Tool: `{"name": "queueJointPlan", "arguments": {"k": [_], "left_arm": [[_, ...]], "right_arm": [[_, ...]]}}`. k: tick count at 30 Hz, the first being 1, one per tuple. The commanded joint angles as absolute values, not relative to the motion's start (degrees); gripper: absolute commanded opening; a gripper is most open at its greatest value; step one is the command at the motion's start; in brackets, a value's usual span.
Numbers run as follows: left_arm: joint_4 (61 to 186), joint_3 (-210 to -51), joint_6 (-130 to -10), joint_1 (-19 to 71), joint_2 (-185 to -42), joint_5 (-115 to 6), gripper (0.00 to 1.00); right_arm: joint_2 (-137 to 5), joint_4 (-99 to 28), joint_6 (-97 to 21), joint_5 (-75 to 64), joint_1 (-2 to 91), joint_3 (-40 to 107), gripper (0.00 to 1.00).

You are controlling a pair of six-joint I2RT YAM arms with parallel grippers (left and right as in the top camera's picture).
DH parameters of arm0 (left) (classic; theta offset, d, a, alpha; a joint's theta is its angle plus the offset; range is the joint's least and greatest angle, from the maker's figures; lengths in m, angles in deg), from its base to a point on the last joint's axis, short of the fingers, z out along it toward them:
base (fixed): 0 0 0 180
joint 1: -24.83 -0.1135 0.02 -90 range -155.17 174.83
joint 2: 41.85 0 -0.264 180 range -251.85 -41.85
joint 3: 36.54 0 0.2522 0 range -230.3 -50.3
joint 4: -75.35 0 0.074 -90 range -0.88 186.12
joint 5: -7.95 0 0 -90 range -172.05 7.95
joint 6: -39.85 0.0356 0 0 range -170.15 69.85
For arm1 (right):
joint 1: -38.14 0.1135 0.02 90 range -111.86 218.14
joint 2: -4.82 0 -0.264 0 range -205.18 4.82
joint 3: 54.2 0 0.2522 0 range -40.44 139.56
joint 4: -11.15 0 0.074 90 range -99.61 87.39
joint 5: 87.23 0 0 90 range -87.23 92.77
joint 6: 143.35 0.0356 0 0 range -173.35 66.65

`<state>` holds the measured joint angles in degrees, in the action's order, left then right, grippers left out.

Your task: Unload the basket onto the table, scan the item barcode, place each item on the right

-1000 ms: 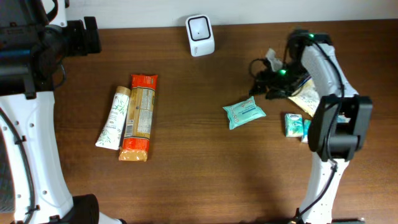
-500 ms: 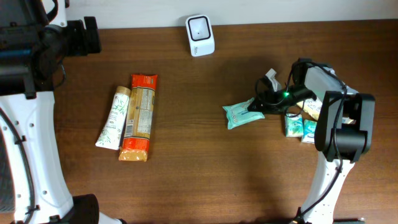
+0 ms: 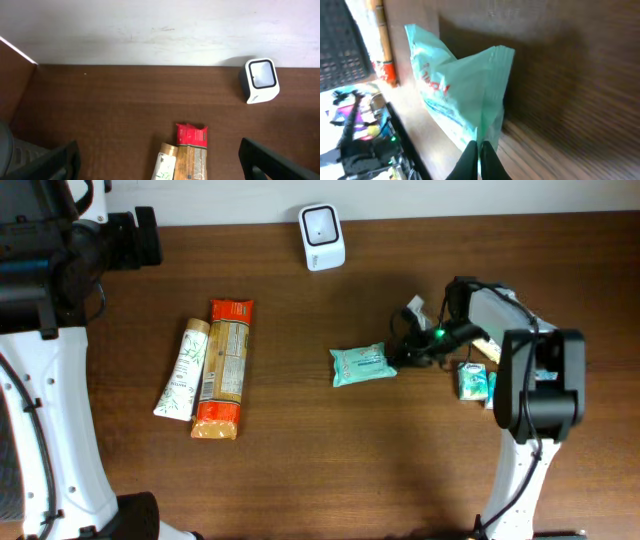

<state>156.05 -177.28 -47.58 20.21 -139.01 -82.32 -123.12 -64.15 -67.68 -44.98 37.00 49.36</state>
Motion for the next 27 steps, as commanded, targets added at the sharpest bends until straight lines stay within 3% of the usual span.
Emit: {"name": "queueJointPlan", "arguments": {"k": [1,5,7,8,10,13,22,24,26,27], "left_arm": [[156.12,-177.87,-46.88,20.16,-138.58,-82.48,0.99],[156.12,-177.87,-46.88,20.16,-138.58,-82.48,0.99],[156.12,-177.87,-46.88,20.16,-138.58,-82.48,0.99],[156.12,-177.87,-46.88,20.16,-138.58,-82.48,0.99],[156.12,-177.87,-46.88,20.16,-138.58,-82.48,0.99],[156.12,-177.87,-46.88,20.16,-138.58,-82.48,0.99],[156.12,-177.87,-46.88,20.16,-138.58,-82.48,0.99],[156.12,-177.87,-46.88,20.16,-138.58,-82.48,0.99],[156.12,-177.87,-46.88,20.16,-138.58,-82.48,0.99],[156.12,-177.87,-46.88,20.16,-138.58,-82.48,0.99]], "right_arm": [[-110.59,-64.30,-58.11,-32.59,39.90,53.45,0.04],[-101.04,-64.10,-47.55,-12.87,46.90,53.77,0.04],[-101.87,-63.93,-43.60,-12.39,48.27,53.53,0.45],[-103.47,-63.80,-43.42,-14.66,48.21,53.23,0.57],[-107.47,-63.69,-44.01,-18.95,47.88,53.10,0.63],[-115.25,-63.25,-48.69,-26.42,47.88,53.10,0.61],[-124.06,-59.27,-48.86,-26.86,47.95,53.10,0.47],[-124.89,-59.08,-48.86,-27.10,47.95,53.10,0.35],[-125.85,-58.64,-48.86,-28.78,48.05,53.10,0.09],[-125.96,-58.25,-48.86,-28.96,48.19,53.10,0.04]]}}
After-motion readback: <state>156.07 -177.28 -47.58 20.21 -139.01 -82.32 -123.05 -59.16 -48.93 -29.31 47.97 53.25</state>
